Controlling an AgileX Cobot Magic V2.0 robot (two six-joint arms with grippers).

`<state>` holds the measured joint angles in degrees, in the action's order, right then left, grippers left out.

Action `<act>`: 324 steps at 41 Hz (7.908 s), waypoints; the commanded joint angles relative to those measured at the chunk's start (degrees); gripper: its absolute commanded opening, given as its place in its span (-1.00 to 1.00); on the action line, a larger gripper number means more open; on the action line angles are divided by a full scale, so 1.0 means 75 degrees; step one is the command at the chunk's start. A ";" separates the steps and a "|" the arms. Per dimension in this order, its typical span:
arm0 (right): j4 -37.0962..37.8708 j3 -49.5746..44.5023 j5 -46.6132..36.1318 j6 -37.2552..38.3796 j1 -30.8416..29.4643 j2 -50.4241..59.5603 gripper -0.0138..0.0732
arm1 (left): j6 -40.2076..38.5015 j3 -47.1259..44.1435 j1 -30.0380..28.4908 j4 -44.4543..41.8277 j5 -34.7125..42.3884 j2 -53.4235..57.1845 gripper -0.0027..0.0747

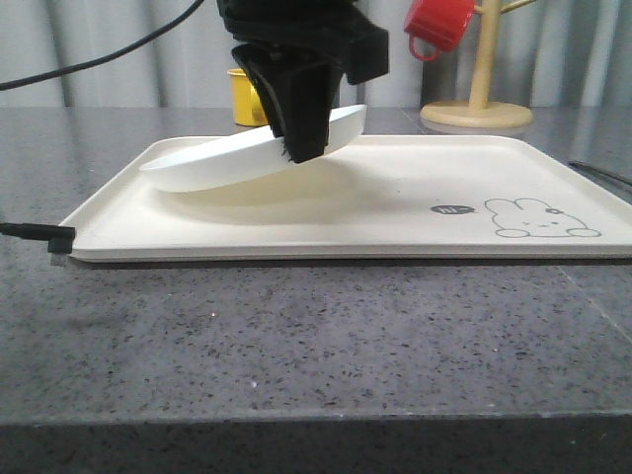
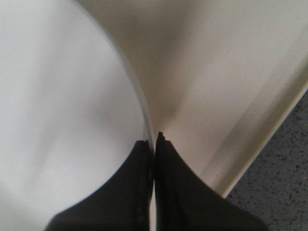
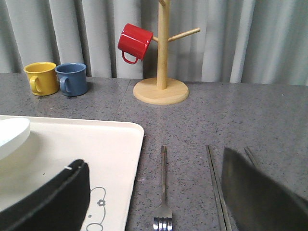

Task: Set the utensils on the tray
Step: 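Carry the plate over the tray and lower it onto the tray, then open the left gripper and withdraw it from the plate, then grasp the steel fork with the right gripper and lift it, then lower the fork onto the tray beside the plate and release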

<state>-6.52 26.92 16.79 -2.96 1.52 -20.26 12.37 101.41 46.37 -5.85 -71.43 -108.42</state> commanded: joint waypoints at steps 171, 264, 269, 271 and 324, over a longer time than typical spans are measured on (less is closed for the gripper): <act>-0.0026 0.0431 -0.0013 -0.0043 -0.0041 -0.0456 0.52 | -0.1048 -1.0442 -0.5043 0.0441 0.5949 1.3895 -0.98; 0.0056 0.5477 0.3498 0.0153 -0.0350 -0.9425 -0.80 | -0.1048 -1.0442 -0.5043 0.0441 0.5949 1.3895 -0.98; 0.0124 0.5488 0.3522 0.0153 -0.0350 -0.9376 -0.82 | -0.1048 -1.0442 -0.5043 0.0441 0.5949 1.3895 -0.98; 0.0210 0.5535 0.3603 0.0176 -0.0350 -0.9306 -0.82 | -0.1048 -1.0442 -0.5043 0.0441 0.5949 1.3895 -0.98; 0.0746 0.8246 0.4534 0.4047 0.3036 -1.0569 -0.82 | -0.1048 -1.0442 -0.5043 0.0441 0.5949 1.3895 -0.98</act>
<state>-1.53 86.83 53.45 27.01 24.14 -101.34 5.05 21.66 8.73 -2.60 -31.49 -3.59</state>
